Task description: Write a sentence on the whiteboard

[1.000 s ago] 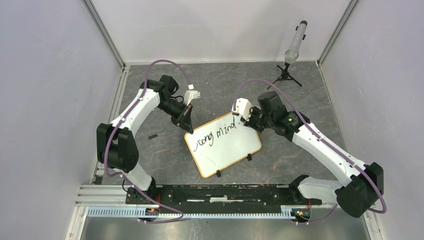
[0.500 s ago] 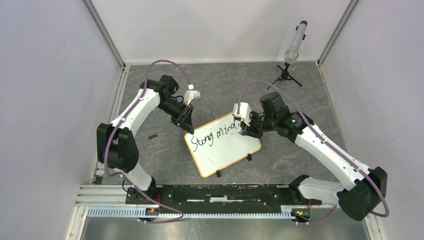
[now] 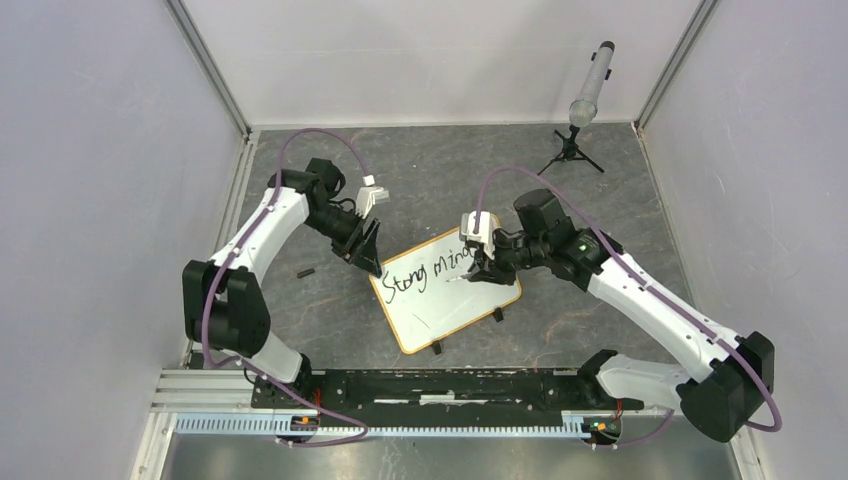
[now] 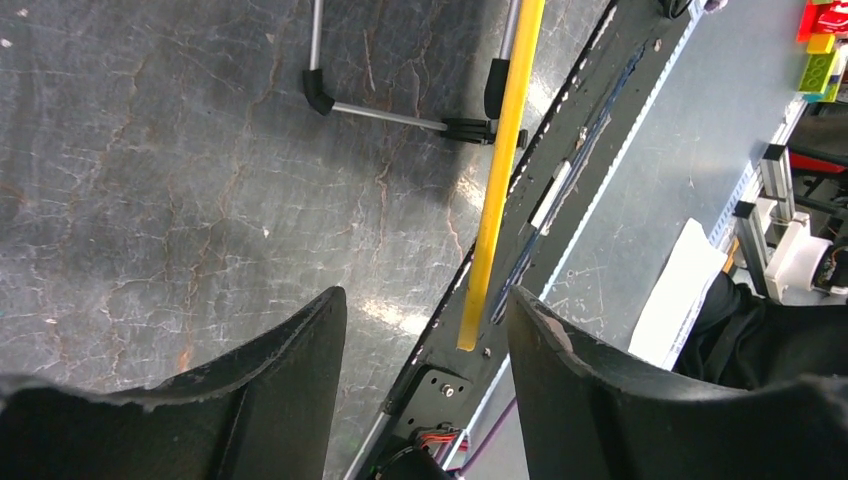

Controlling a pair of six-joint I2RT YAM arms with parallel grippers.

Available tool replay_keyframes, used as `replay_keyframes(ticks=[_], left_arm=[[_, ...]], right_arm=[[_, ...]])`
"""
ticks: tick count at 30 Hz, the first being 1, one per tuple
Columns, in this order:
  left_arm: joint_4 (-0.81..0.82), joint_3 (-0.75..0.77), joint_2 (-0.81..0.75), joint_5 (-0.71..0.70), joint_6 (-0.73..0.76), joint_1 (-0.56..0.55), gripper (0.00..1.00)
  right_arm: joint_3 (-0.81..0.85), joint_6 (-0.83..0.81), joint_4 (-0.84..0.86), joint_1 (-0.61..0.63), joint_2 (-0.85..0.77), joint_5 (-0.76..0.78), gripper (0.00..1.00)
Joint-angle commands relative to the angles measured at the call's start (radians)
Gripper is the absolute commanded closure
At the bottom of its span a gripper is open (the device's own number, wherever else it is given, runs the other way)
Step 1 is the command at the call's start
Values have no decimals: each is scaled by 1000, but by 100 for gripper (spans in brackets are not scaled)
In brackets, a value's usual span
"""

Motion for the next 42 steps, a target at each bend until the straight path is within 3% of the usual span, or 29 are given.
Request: replay_keyframes(ticks=[1, 12, 20, 33, 42], left_arm=[[15, -16, -27, 37, 16, -1, 35], [12, 1, 13, 53, 14, -18, 56], [12, 13, 32, 46, 11, -40, 64], [13, 29, 51, 46, 0, -42, 97], [12, 26, 48, 41, -1, -43, 98]], right_arm=[[-27, 41, 81, 33, -16, -15, 100], [-25, 45, 148, 211, 38, 91, 100], [-31, 52, 202, 288, 63, 141, 100], [-133, 77, 346, 423, 91, 276, 100], [-124, 92, 379, 465, 113, 313, 100]])
